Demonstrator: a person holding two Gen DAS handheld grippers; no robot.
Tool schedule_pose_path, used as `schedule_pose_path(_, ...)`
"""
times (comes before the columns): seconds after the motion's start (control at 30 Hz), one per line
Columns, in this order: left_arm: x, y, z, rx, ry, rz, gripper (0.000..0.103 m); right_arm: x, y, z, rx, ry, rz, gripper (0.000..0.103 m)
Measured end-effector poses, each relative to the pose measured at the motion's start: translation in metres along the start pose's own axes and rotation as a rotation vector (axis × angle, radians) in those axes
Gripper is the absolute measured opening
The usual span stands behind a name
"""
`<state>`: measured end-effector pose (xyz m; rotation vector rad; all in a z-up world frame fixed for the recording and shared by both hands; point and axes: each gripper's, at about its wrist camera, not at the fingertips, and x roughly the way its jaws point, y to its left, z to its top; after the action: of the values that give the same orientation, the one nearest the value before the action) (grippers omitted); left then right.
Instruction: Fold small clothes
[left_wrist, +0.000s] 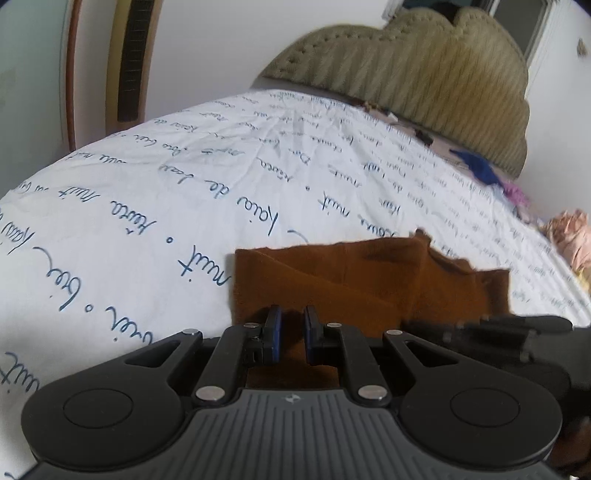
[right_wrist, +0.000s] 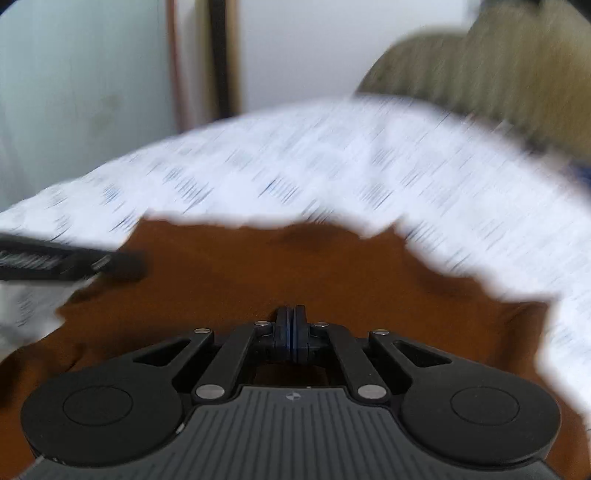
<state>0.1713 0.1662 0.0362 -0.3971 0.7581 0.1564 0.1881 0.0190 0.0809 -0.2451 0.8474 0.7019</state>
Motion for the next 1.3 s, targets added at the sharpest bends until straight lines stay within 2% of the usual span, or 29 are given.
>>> schedule_pose_path(0.07, 0.003, 0.0, -0.002, 0.014, 0.003, 0.008, 0.012, -0.004, 0.003, -0.008, -0.03, -0.023, -0.024, 0.008)
schedule_pose_path(0.1, 0.003, 0.0, -0.004, 0.03, 0.0, 0.015, 0.012, -0.011, 0.0, -0.009, -0.003, -0.042, -0.035, 0.026)
schedule_pose_path(0.13, 0.002, 0.001, -0.005, 0.042, -0.003, 0.02, 0.012, -0.021, -0.006, -0.011, 0.056, -0.08, -0.047, 0.049)
schedule_pose_path(0.17, 0.0, 0.003, -0.006, 0.055, -0.003, 0.034, 0.012, -0.036, -0.014, -0.015, 0.127, -0.141, -0.054, 0.058)
schedule_pose_path(0.23, -0.001, 0.006, -0.008, 0.076, 0.003, 0.067, 0.012, -0.066, -0.03, -0.027, 0.213, -0.213, -0.064, 0.055)
schedule_pose_path(0.37, -0.012, 0.005, -0.006, 0.099, 0.008, 0.105, 0.012, -0.119, -0.054, -0.069, 0.299, -0.229, -0.183, 0.053)
schedule_pose_path(0.43, -0.02, -0.003, -0.006, 0.116, -0.002, 0.067, 0.012, -0.141, -0.067, -0.093, 0.352, -0.242, -0.245, 0.052)
schedule_pose_path(0.5, -0.025, -0.02, -0.01, 0.162, -0.018, 0.041, 0.012, -0.151, -0.083, -0.114, 0.411, -0.221, -0.282, 0.052)
schedule_pose_path(0.57, -0.022, -0.037, -0.015, 0.232, -0.012, 0.047, 0.012, -0.148, -0.093, -0.13, 0.442, -0.165, -0.382, 0.052)
schedule_pose_path(0.63, -0.006, -0.044, -0.023, 0.271, 0.033, 0.124, 0.012, -0.136, -0.103, -0.147, 0.453, -0.089, -0.485, 0.052)
schedule_pose_path(0.67, 0.002, -0.042, -0.027, 0.278, 0.044, 0.14, 0.012, -0.132, -0.112, -0.158, 0.488, -0.069, -0.498, 0.056)
schedule_pose_path(0.7, 0.0, -0.039, -0.032, 0.286, 0.011, 0.132, 0.012, -0.134, -0.118, -0.169, 0.531, -0.103, -0.475, 0.061)
schedule_pose_path(0.77, -0.005, -0.037, -0.037, 0.321, -0.004, 0.138, 0.012, -0.138, -0.12, -0.174, 0.537, -0.112, -0.454, 0.061)
schedule_pose_path(0.83, -0.008, -0.034, -0.04, 0.347, -0.009, 0.144, 0.012, -0.143, -0.12, -0.168, 0.536, -0.119, -0.458, 0.06)
schedule_pose_path(0.97, -0.012, -0.031, -0.035, 0.321, 0.01, 0.132, 0.012, -0.167, -0.106, -0.148, 0.528, -0.248, -0.45, 0.06)
schedule_pose_path(1.03, -0.011, -0.035, -0.033, 0.328, 0.016, 0.141, 0.012, -0.172, -0.097, -0.139, 0.506, -0.282, -0.432, 0.06)
schedule_pose_path(1.1, -0.009, -0.037, -0.036, 0.345, 0.011, 0.159, 0.012, -0.164, -0.093, -0.127, 0.489, -0.274, -0.371, 0.058)
schedule_pose_path(1.2, -0.009, -0.041, -0.043, 0.368, -0.01, 0.185, 0.013, -0.136, -0.085, -0.112, 0.484, -0.23, -0.211, 0.043)
schedule_pose_path(1.27, -0.011, -0.04, -0.045, 0.37, -0.013, 0.19, 0.013, -0.109, -0.083, -0.106, 0.516, -0.173, -0.11, 0.042)
schedule_pose_path(1.3, -0.011, -0.039, -0.045, 0.368, -0.013, 0.185, 0.013, -0.096, -0.084, -0.106, 0.528, -0.138, -0.096, 0.034)
